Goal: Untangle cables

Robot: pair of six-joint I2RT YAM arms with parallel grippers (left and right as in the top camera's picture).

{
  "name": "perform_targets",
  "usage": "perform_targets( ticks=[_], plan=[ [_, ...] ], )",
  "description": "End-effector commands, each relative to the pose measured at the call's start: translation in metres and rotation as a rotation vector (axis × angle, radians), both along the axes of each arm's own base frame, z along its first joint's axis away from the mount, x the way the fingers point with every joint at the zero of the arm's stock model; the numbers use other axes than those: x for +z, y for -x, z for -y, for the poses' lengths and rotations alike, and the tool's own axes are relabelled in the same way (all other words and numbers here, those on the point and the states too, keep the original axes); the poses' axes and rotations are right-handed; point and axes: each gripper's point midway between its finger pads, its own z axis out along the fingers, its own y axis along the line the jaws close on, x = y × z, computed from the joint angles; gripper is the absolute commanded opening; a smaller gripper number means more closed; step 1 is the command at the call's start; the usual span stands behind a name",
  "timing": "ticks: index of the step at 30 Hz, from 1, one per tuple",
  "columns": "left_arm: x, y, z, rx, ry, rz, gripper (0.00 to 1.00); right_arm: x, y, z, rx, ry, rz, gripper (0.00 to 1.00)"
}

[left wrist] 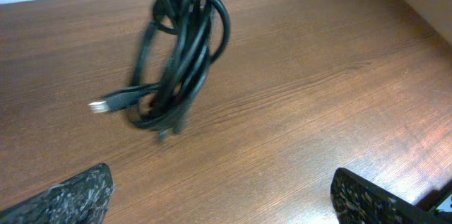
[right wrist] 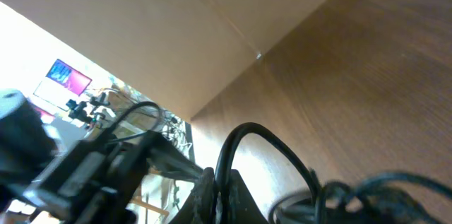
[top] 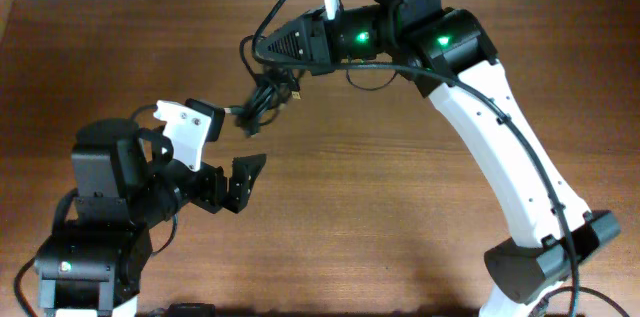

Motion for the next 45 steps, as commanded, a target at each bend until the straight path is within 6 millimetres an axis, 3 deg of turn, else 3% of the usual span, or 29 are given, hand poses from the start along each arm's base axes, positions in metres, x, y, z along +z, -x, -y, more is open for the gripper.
perform_targets(
  ticks=[1, 5, 9, 13, 15, 16, 18, 19, 20, 22, 23, 24, 25, 32, 37, 39, 45],
  plan=[
    [-0.003, 0.002, -0.001, -0.006, -0.020, -0.002, 0.99, 0.052, 0.033, 0.011, 0.043, -0.079, 0.071, 0.04],
    [-0.004, 0.003, -0.001, -0.006, -0.021, -0.008, 0.99, 0.070, 0.047, 0.018, 0.050, -0.103, 0.077, 0.04],
    [-0.004, 0.003, -0.001, -0.006, -0.021, -0.008, 0.99, 0.088, 0.077, 0.023, 0.172, -0.159, 0.082, 0.04],
    [-0.004, -0.001, -0.007, 0.021, -0.048, 0.005, 0.99, 0.089, 0.080, 0.023, 0.179, -0.160, 0.011, 0.04],
    [-0.001, -0.012, -0.021, 0.095, -0.104, 0.043, 0.84, 0.089, 0.080, 0.023, 0.179, -0.160, 0.011, 0.04],
    [0.003, -0.015, -0.021, 0.096, -0.102, 0.064, 0.65, 0.089, 0.080, 0.023, 0.179, -0.160, 0.011, 0.04],
    [0.012, -0.021, -0.022, 0.104, -0.103, 0.110, 0.19, 0.089, 0.080, 0.023, 0.176, -0.159, -0.008, 0.04],
    [0.016, -0.025, -0.024, 0.115, -0.104, 0.131, 0.09, 0.089, 0.080, 0.023, 0.173, -0.157, -0.028, 0.04],
    [0.019, -0.028, -0.024, 0.119, -0.102, 0.147, 0.16, 0.089, 0.084, 0.023, 0.189, -0.161, -0.033, 0.04],
    [0.017, -0.031, -0.024, 0.119, -0.102, 0.141, 0.15, 0.089, 0.087, 0.021, 0.200, -0.161, -0.034, 0.04],
    [0.014, -0.033, -0.024, 0.118, -0.103, 0.129, 0.33, 0.089, 0.088, 0.020, 0.203, -0.161, -0.034, 0.04],
    [0.011, -0.034, -0.024, 0.117, -0.104, 0.115, 0.75, 0.089, 0.088, 0.020, 0.203, -0.161, -0.034, 0.04],
    [0.007, -0.036, -0.024, 0.116, -0.105, 0.099, 0.82, 0.089, 0.088, 0.020, 0.200, -0.160, -0.049, 0.04],
    [0.007, -0.033, -0.009, 0.004, -0.102, 0.120, 0.82, 0.089, 0.086, 0.021, 0.193, -0.159, -0.054, 0.04],
    [0.027, -0.032, -0.009, 0.006, -0.096, 0.208, 0.82, 0.095, 0.083, 0.020, 0.193, -0.177, -0.012, 0.04],
    [0.037, -0.027, -0.009, 0.008, -0.095, 0.249, 0.82, 0.091, 0.068, 0.021, 0.123, -0.164, -0.002, 0.04],
    [0.046, -0.019, -0.008, 0.006, -0.091, 0.285, 0.82, 0.086, 0.049, 0.021, 0.034, -0.144, 0.011, 0.04]
  ],
)
